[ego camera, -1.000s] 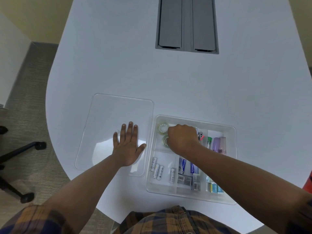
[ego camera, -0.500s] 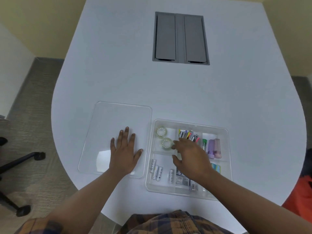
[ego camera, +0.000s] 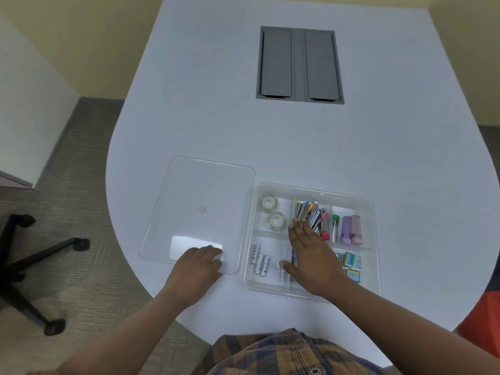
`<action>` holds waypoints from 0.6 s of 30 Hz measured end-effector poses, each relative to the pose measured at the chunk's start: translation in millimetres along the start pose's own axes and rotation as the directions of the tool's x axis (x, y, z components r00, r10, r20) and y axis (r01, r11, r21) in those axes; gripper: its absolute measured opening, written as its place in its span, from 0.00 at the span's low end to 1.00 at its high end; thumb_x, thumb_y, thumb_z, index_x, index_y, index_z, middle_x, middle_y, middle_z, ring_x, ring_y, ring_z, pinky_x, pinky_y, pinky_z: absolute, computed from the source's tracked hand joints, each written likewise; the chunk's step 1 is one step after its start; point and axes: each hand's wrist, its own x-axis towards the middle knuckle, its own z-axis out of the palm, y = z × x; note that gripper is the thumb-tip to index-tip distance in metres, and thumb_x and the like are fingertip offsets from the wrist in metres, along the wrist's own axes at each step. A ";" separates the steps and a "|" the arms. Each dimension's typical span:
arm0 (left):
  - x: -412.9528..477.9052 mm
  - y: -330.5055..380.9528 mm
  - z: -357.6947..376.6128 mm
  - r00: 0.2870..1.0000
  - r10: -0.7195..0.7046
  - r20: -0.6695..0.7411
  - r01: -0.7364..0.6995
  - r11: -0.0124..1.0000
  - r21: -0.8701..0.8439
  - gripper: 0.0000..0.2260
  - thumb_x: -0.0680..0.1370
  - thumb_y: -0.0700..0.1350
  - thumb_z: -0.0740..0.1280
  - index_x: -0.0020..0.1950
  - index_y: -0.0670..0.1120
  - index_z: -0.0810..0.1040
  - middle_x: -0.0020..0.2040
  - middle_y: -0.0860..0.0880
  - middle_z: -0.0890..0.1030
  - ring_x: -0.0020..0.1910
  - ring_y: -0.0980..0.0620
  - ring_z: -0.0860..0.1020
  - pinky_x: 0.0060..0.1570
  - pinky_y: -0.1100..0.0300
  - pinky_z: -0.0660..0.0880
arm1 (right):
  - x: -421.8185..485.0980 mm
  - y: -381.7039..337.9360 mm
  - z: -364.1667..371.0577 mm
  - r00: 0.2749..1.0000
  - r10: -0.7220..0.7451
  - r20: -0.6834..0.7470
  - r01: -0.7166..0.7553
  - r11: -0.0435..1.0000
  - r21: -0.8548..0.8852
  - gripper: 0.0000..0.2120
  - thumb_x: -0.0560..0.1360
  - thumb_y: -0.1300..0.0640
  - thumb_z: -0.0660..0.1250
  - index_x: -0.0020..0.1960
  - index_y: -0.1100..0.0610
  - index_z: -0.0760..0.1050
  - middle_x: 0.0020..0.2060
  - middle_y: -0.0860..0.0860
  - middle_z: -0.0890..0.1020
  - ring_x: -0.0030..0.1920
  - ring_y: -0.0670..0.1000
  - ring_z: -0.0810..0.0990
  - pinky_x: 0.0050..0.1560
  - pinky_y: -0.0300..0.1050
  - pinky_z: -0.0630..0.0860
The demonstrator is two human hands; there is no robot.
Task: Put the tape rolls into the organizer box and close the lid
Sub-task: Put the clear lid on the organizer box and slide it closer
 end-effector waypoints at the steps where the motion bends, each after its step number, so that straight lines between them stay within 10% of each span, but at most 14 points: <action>1: 0.5 0.2 0.0 0.999 0.046 0.006 -0.047 0.998 0.043 0.12 0.60 0.41 0.80 0.41 0.47 0.83 0.46 0.48 0.84 0.41 0.48 0.83 0.41 0.58 0.79 | 0.1 -0.4 -0.6 1.000 0.002 0.007 -0.002 1.000 0.000 0.40 0.77 0.36 0.54 0.77 0.59 0.44 0.78 0.54 0.44 0.77 0.52 0.39 0.76 0.48 0.42; 13: 11.4 -2.0 -14.9 0.999 -0.009 0.035 0.008 1.000 0.020 0.12 0.64 0.50 0.79 0.32 0.48 0.78 0.33 0.52 0.76 0.29 0.50 0.75 0.27 0.62 0.68 | -1.0 -4.3 -2.1 1.000 0.024 0.004 -0.024 0.998 0.055 0.40 0.77 0.38 0.58 0.78 0.57 0.43 0.78 0.52 0.42 0.77 0.50 0.43 0.75 0.46 0.44; 18: 10.4 -1.0 -8.1 0.993 0.089 0.071 -0.098 0.987 0.128 0.14 0.57 0.37 0.77 0.35 0.49 0.77 0.34 0.51 0.75 0.28 0.51 0.73 0.28 0.60 0.70 | 0.0 -1.7 -0.6 1.000 0.021 -0.012 -0.020 0.996 0.091 0.40 0.76 0.38 0.60 0.78 0.54 0.45 0.77 0.50 0.42 0.77 0.49 0.46 0.73 0.44 0.45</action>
